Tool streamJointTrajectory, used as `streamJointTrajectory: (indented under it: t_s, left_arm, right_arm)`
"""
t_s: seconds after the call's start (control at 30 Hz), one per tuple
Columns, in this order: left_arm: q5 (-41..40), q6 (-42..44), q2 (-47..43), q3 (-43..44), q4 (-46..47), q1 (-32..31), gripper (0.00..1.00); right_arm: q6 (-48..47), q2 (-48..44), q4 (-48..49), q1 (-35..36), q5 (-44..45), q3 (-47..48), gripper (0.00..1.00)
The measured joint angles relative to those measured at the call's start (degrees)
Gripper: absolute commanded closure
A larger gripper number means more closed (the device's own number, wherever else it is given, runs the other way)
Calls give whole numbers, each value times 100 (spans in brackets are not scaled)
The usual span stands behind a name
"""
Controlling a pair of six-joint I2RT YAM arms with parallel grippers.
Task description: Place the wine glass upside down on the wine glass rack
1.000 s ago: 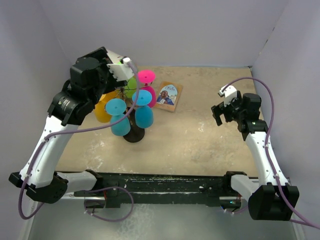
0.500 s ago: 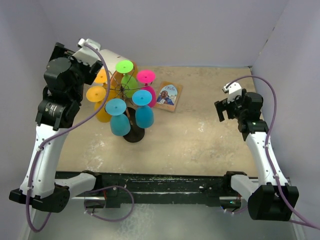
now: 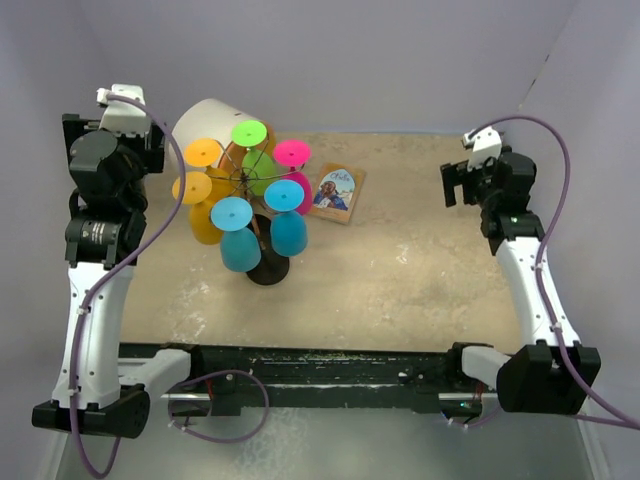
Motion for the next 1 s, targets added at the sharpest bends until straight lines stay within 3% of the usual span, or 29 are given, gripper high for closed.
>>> streamJointTrajectory:
  t_s: [0.23,0.37,1.0]
  left_arm:
    - [334,-638,-74,-122,-85,374,1]
    - [584,-846,-144,-293,-173,472,1]
    - [2041,-1119,-999,-879,-358,483,1]
  right_arm:
    - [470,531,-225,0,-42,1233,0]
    - [619,494,-232,0,-52,1440,0]
    - [575,-1198,-599,0,258,1443,0]
